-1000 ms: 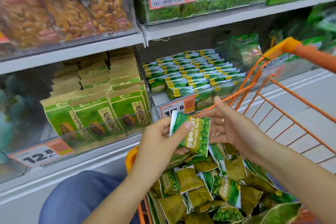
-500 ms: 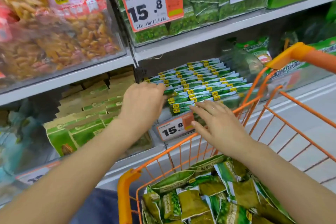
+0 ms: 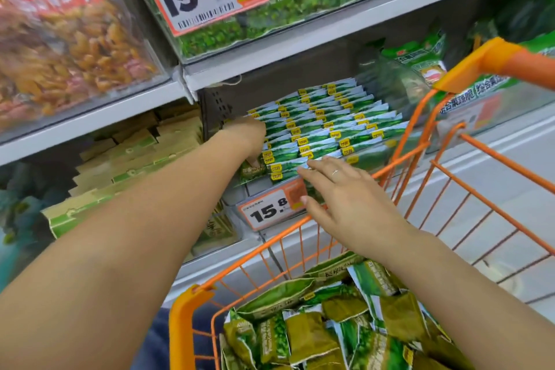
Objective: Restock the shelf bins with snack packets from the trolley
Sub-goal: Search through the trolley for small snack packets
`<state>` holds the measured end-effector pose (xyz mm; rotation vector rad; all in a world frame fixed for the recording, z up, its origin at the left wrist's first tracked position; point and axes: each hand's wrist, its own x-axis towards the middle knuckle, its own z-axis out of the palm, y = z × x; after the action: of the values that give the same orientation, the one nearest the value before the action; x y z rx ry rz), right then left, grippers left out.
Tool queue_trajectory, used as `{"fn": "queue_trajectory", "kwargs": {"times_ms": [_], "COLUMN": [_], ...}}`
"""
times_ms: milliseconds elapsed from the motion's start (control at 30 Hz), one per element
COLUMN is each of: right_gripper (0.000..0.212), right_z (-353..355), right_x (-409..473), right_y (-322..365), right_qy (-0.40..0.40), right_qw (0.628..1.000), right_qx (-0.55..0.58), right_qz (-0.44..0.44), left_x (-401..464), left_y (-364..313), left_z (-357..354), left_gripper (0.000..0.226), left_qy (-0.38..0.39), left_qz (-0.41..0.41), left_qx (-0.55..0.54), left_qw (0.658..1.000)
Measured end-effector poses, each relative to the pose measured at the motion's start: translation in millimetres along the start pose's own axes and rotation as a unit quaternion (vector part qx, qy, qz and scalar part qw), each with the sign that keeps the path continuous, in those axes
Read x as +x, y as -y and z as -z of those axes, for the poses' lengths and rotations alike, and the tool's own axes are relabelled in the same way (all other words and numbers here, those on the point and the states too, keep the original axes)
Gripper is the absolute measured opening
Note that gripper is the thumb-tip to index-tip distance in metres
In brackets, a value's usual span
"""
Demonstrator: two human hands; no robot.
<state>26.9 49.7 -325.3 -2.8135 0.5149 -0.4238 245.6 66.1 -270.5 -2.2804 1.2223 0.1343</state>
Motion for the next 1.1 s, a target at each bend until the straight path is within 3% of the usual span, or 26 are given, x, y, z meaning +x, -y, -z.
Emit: {"fn": "queue_trajectory", "kwargs": {"times_ms": [133, 233, 300, 367, 433, 500, 600, 700, 800, 867, 967, 1033, 1100], "right_gripper": [0.068, 0.06, 0.048, 0.036, 0.034, 0.034, 0.02, 0.015, 0.031, 0.033, 0.017, 0.007, 0.014], "right_z": [1.1, 3.9, 5.4, 10.9, 24.4, 34.3, 31.0, 0.5, -32.1, -45.3, -51.7, -37.8, -10.9], "right_x": [-0.8, -1.0, -2.7, -4.5, -4.8, -5.9, -11.3, -19.7, -30.4, -36.3, -32.9, -24.6, -16.6], "right_y": [0.4, -4.7, -6.9, -5.1, 3.6, 8.3, 5.1, 6.5, 7.9, 7.3, 8.1, 7.5, 4.2], "right_qy": [0.014, 0.0, -0.069, -0.138, -0.091, 0.051, 0.239, 0.375, 0.428, 0.411, 0.374, 0.374, 0.38], "right_qw": [1.0, 1.0, 0.996, 0.986, 0.993, 0.996, 0.969, 0.927, 0.902, 0.905, 0.916, 0.92, 0.925], "right_qx": [0.015, 0.026, 0.011, 0.024, 0.049, 0.067, 0.064, -0.008, -0.063, -0.109, -0.142, -0.112, -0.029], "right_qz": [0.006, 0.016, 0.064, 0.09, 0.064, 0.015, -0.018, -0.022, -0.014, 0.011, 0.041, 0.031, -0.015], "left_x": [5.9, -5.8, -28.4, -62.1, -99.2, -142.1, -188.8, -196.9, -187.2, -182.3, -181.1, -181.5, -181.3], "left_y": [-0.1, -4.4, -10.6, -16.0, -18.3, -24.6, -40.1, -52.3, -54.6, -52.4, -49.9, -49.2, -47.9], "left_z": [-12.7, -2.1, 10.8, 15.3, -1.1, -30.7, -75.3, -111.4, -135.5, -141.2, -140.1, -136.0, -134.5], "left_gripper": [0.041, 0.022, 0.005, 0.005, 0.018, 0.027, 0.03, 0.031, 0.046, 0.055, 0.052, 0.052, 0.064], "left_qy": [0.005, -0.018, -0.114, -0.248, -0.372, -0.43, -0.353, -0.081, 0.169, 0.194, 0.115, 0.094, 0.11], "left_qz": [-0.003, 0.003, 0.007, -0.012, -0.051, -0.117, -0.227, -0.29, -0.282, -0.266, -0.241, -0.231, -0.223], "left_qx": [0.002, 0.049, 0.062, 0.046, -0.035, -0.128, -0.203, -0.211, -0.202, -0.188, -0.26, -0.295, -0.312], "left_qw": [1.0, 0.999, 0.992, 0.968, 0.926, 0.886, 0.885, 0.93, 0.923, 0.925, 0.928, 0.922, 0.917]}}
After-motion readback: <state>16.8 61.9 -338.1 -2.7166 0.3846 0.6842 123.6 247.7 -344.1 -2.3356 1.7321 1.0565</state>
